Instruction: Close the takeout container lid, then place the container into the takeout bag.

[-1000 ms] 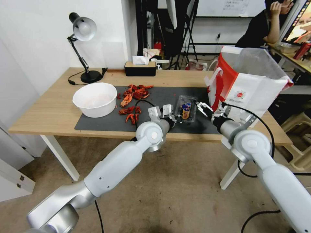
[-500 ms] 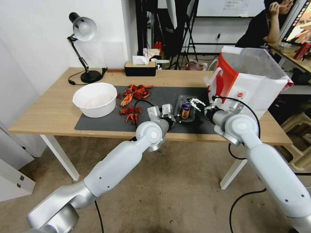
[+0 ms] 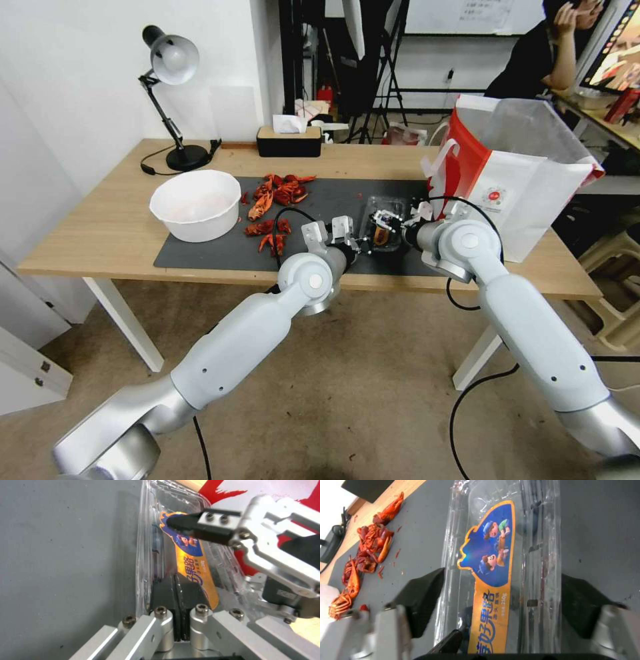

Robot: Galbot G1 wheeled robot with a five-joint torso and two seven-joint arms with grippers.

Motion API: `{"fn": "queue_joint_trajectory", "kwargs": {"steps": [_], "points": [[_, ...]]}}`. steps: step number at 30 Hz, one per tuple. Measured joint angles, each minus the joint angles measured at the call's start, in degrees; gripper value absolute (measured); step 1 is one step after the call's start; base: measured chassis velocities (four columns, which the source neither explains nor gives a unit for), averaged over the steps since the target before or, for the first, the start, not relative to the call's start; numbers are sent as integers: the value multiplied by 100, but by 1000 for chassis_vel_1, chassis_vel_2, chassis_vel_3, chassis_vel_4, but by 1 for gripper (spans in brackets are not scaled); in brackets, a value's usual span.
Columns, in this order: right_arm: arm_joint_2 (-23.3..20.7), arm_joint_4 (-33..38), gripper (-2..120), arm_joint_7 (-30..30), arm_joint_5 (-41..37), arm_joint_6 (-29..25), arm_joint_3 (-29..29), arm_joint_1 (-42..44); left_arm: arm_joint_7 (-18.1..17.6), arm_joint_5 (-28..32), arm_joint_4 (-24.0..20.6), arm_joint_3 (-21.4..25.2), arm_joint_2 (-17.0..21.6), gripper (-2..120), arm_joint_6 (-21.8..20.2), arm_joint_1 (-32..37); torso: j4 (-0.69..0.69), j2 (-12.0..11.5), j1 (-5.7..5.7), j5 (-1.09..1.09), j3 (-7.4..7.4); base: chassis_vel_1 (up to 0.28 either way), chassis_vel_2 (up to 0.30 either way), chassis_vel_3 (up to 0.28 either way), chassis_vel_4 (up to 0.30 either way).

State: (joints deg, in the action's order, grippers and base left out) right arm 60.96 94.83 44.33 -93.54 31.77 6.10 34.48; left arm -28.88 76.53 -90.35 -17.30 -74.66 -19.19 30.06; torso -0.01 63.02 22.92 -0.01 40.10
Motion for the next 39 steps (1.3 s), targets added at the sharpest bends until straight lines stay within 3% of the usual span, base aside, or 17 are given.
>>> {"fn": "queue_joint_trajectory", "kwargs": {"steps": [20, 29, 34, 38, 39], "points": [[43, -108, 3, -44, 49, -32, -1, 13, -13, 105, -171, 143, 94, 0, 29, 44, 2, 0, -1, 1, -1, 0, 0, 0, 0], [47, -125, 0, -102, 62, -44, -3, 13, -67, 104, -561, 387, 364, 0, -44, 246, 1, 0, -1, 0, 0, 0, 0, 0, 0], [36, -130, 0, -187, 79, -50, 0, 43, 3, -155, -1034, 766, 744, 0, -123, 576, 1, 0, -1, -1, 0, 0, 0, 0, 0], [48, -143, 0, -225, 85, -50, -13, 28, 129, -526, -1505, 1115, 1165, 12, -165, 1012, 0, 0, -1, -1, 0, 0, 0, 0, 0], [55, -146, 0, -242, 86, -50, -26, 18, 205, -885, -1686, 1244, 1336, 19, -160, 1217, 0, 0, -1, 0, 0, 0, 0, 0, 0]]}}
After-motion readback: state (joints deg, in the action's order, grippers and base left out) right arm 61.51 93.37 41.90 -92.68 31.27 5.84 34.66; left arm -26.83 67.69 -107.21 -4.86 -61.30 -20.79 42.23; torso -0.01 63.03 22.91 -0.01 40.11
